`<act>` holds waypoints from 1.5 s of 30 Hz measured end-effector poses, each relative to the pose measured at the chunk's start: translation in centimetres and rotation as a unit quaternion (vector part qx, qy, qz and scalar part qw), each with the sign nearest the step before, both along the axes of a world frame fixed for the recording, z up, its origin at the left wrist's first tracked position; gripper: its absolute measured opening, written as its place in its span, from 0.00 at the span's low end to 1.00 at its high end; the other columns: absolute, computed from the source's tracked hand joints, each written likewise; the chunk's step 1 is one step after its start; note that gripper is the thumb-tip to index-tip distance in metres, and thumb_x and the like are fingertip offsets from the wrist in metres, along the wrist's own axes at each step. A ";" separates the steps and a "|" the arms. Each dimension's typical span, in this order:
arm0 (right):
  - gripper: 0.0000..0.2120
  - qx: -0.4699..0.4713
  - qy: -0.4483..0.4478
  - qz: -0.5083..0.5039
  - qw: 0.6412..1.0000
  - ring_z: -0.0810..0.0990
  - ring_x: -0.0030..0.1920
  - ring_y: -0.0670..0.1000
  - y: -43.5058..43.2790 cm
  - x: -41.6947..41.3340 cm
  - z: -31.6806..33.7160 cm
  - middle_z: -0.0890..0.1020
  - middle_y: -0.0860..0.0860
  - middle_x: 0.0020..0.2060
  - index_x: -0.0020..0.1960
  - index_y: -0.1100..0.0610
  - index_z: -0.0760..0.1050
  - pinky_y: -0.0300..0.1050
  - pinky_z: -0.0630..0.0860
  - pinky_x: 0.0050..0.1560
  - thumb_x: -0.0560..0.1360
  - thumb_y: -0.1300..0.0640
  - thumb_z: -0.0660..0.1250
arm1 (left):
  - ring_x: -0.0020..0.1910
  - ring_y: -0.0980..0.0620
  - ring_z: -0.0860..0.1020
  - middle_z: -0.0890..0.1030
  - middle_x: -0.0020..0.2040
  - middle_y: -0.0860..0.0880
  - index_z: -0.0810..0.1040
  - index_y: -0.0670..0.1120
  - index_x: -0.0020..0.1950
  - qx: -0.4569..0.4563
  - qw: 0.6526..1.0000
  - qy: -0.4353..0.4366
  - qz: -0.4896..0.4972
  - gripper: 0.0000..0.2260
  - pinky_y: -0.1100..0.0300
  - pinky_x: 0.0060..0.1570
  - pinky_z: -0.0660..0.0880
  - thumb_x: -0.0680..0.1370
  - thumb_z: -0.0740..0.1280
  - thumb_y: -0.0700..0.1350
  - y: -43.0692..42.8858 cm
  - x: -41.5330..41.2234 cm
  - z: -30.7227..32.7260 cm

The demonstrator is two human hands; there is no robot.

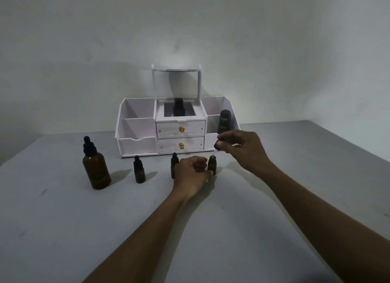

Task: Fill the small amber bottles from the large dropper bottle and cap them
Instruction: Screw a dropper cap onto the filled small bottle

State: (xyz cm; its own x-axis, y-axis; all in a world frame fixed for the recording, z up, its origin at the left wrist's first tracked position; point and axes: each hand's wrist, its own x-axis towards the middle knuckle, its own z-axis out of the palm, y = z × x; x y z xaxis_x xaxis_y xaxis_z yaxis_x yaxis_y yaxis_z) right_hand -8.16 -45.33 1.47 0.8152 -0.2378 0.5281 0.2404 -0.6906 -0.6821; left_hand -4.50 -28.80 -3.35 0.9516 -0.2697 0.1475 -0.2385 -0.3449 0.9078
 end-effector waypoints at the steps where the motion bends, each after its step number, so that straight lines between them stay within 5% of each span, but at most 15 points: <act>1: 0.10 -0.005 0.003 -0.004 1.000 0.82 0.38 0.34 0.0 0.2 0.1 0.84 0.43 0.42 0.54 0.54 0.84 0.22 0.74 0.40 0.74 0.54 0.74 | 0.42 0.61 0.80 0.84 0.53 0.50 0.82 0.46 0.60 0.004 1.000 -0.003 0.001 0.19 0.74 0.43 0.71 0.69 0.78 0.41 -0.1 0.1 0.0; 14: 0.10 -0.014 0.058 0.020 0.998 0.81 0.44 0.38 0.4 0.9 -2.2 0.85 0.46 0.48 0.56 0.54 0.84 0.22 0.72 0.42 0.75 0.59 0.73 | 0.44 0.57 0.81 0.85 0.52 0.50 0.83 0.46 0.58 0.006 1.000 -0.015 -0.008 0.17 0.72 0.43 0.72 0.70 0.77 0.45 -0.1 0.3 -0.3; 18: 0.10 0.003 0.041 0.015 0.999 0.83 0.46 0.45 0.7 0.8 -2.9 0.86 0.50 0.49 0.56 0.56 0.84 0.29 0.75 0.48 0.75 0.59 0.73 | 0.48 0.54 0.82 0.85 0.52 0.50 0.83 0.46 0.58 0.009 0.999 -0.030 -0.020 0.15 0.73 0.42 0.71 0.72 0.76 0.46 -0.1 -0.2 0.0; 23: 0.11 0.012 0.040 0.008 0.999 0.82 0.46 0.42 1.0 1.0 -3.4 0.85 0.48 0.50 0.57 0.54 0.83 0.25 0.73 0.47 0.74 0.57 0.73 | 0.38 0.64 0.76 0.84 0.53 0.52 0.83 0.47 0.57 0.008 0.999 -0.033 -0.030 0.12 0.80 0.27 0.66 0.74 0.74 0.44 -0.4 -0.5 0.1; 29: 0.14 0.022 0.010 0.014 1.000 0.83 0.48 0.42 1.3 0.6 -3.5 0.84 0.46 0.51 0.60 0.53 0.82 0.28 0.76 0.49 0.75 0.61 0.73 | 0.41 0.61 0.78 0.85 0.53 0.51 0.84 0.48 0.56 -0.004 0.999 -0.031 -0.026 0.12 0.79 0.29 0.69 0.73 0.74 0.43 -0.3 -0.7 0.1; 34: 0.11 0.009 0.012 0.007 1.000 0.83 0.46 0.42 1.1 0.7 -3.5 0.86 0.49 0.49 0.55 0.53 0.84 0.24 0.75 0.45 0.74 0.60 0.74 | 0.48 0.55 0.81 0.85 0.55 0.50 0.84 0.48 0.58 0.017 0.999 -0.037 -0.035 0.14 0.61 0.55 0.77 0.73 0.75 0.44 0.0 -0.4 0.5; 45: 0.10 0.024 0.008 0.017 1.000 0.84 0.45 0.42 1.2 0.4 -3.5 0.85 0.45 0.45 0.53 0.52 0.84 0.29 0.78 0.47 0.72 0.60 0.76 | 0.48 0.56 0.81 0.85 0.53 0.49 0.84 0.48 0.57 0.024 0.998 -0.046 -0.046 0.13 0.65 0.52 0.74 0.72 0.76 0.44 0.2 -0.2 0.4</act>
State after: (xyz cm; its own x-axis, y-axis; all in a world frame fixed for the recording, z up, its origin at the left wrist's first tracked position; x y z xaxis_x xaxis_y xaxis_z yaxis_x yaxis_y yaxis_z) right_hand -7.73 -44.17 -1.98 0.8317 -0.2349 0.5031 0.2508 -0.6494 -0.7179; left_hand -4.69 -28.58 -2.95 0.9055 -0.3639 0.2182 -0.3528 -0.3601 0.8636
